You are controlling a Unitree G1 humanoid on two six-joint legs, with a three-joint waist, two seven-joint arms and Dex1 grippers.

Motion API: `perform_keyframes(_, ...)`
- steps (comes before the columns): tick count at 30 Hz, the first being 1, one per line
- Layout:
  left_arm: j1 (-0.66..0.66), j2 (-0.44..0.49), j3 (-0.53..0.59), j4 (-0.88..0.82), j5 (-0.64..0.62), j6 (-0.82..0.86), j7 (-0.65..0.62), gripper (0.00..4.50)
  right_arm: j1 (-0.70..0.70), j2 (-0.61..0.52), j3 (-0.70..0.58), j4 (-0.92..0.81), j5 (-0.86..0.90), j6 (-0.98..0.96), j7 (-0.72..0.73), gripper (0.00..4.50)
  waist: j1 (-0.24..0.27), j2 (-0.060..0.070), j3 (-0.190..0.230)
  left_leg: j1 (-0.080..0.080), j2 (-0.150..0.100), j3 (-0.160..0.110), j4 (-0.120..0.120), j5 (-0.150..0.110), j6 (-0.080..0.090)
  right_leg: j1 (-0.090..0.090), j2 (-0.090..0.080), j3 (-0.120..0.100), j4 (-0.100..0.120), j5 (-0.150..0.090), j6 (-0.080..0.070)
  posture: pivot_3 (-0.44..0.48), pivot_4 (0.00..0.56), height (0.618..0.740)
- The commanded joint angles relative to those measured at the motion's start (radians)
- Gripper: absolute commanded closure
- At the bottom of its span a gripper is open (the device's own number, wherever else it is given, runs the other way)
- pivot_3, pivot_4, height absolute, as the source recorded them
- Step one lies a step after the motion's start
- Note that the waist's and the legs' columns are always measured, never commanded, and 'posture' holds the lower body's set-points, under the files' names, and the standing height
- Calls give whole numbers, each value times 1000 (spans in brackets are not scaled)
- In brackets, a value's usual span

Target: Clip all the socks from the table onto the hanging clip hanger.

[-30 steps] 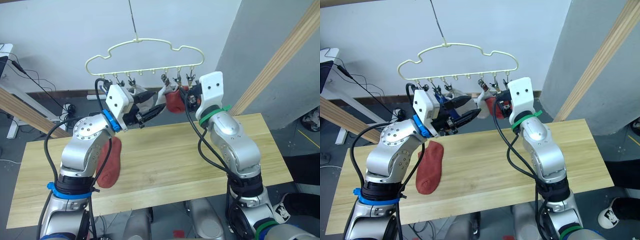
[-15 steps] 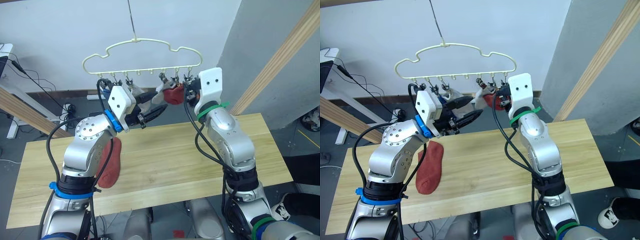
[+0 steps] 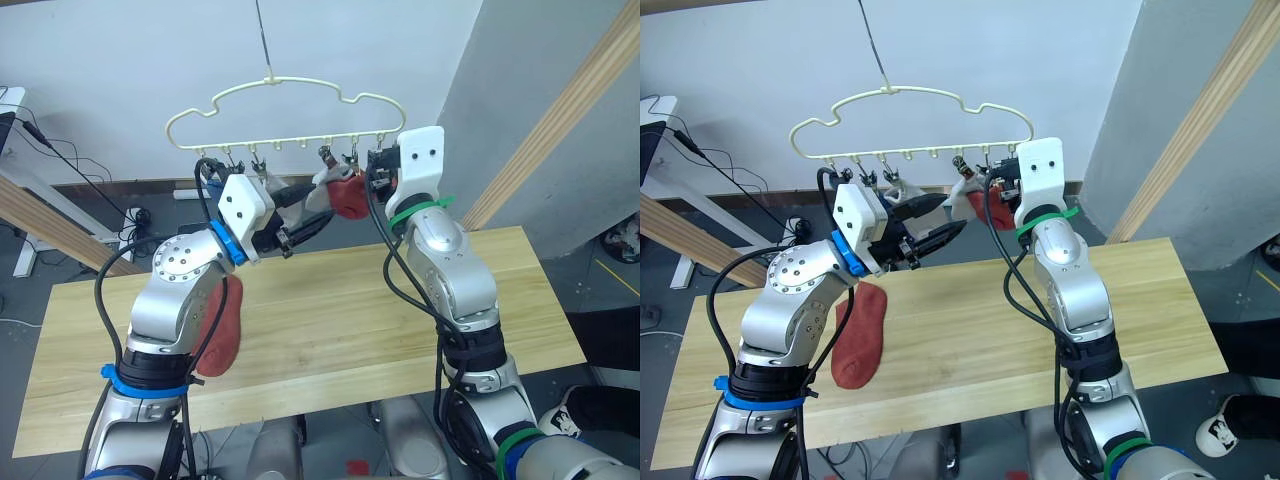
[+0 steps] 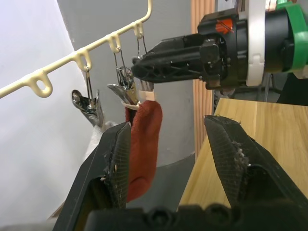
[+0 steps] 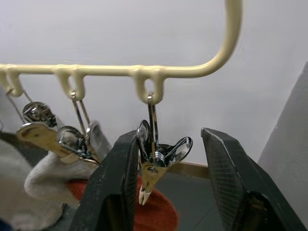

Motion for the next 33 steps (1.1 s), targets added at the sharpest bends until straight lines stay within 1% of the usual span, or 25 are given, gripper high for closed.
perform_keyframes(1, 5, -5, -6, -17, 5, -26, -6, 1813, -3, 12, -21, -46, -1, -9, -16, 2387, 0, 0, 0, 0, 0, 0, 0, 0, 0, 0, 0, 0, 0, 0, 0, -241, 316, 731)
perform_keyframes(9, 6, -8, -11, -13, 12, -33, -8, 1813, -8, 25, -34, -41, 40, 22, 16, 2387, -1, 0, 0, 0, 0, 0, 0, 0, 0, 0, 0, 0, 0, 0, 0, -242, 317, 731)
perform_keyframes(33, 4, -16, -11, -11, 24, -36, -5, 1813, -31, 35, -19, 7, 68, 0, 68, 2387, -1, 0, 0, 0, 0, 0, 0, 0, 0, 0, 0, 0, 0, 0, 0, -232, 317, 731)
